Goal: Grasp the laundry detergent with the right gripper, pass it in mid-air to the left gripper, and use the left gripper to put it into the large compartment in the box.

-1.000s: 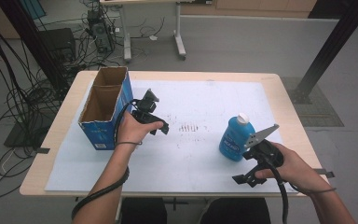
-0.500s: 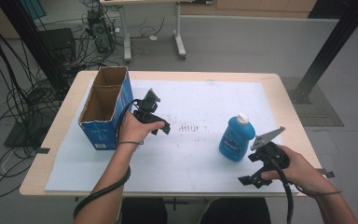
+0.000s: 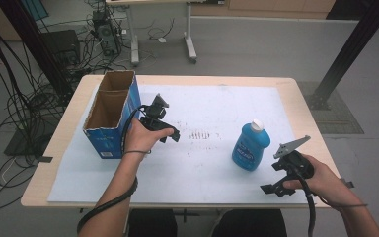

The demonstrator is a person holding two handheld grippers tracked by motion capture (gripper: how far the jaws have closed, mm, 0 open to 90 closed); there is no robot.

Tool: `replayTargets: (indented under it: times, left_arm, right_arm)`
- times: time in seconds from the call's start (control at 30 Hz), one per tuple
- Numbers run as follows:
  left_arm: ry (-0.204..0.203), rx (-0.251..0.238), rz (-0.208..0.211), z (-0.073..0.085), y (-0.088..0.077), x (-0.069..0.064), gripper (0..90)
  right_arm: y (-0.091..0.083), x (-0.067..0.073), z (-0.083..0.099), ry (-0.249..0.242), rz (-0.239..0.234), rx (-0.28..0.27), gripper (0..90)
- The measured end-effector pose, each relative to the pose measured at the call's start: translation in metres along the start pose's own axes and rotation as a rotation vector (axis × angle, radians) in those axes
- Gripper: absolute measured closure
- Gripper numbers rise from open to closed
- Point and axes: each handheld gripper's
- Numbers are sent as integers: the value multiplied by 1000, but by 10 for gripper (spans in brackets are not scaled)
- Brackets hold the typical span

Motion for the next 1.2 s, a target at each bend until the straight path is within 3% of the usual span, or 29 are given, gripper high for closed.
replayTargets:
  times: [0.23, 0.7, 1.0, 1.2]
  left_arm:
    - [1, 1, 6, 1, 1, -1, 109]
    - [-7, -5, 12, 2, 1, 0, 109]
    - [-8, -18, 14, 4, 0, 0, 109]
    - [-22, -31, 18, 2, -1, -2, 109]
  right_arm:
    - [1, -10, 6, 2, 8, -45, 60]
    - [8, -23, 12, 1, 25, -86, 60]
    - [10, -31, 14, -28, 36, -149, 61]
    - [13, -32, 15, -66, 14, -176, 61]
Point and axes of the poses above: each handheld gripper's, and its own axes: y roughly forward along the jaws, z roughly out of its underside, x roughly to its left, and after that the axes turned 8 degrees about -z, right-handed
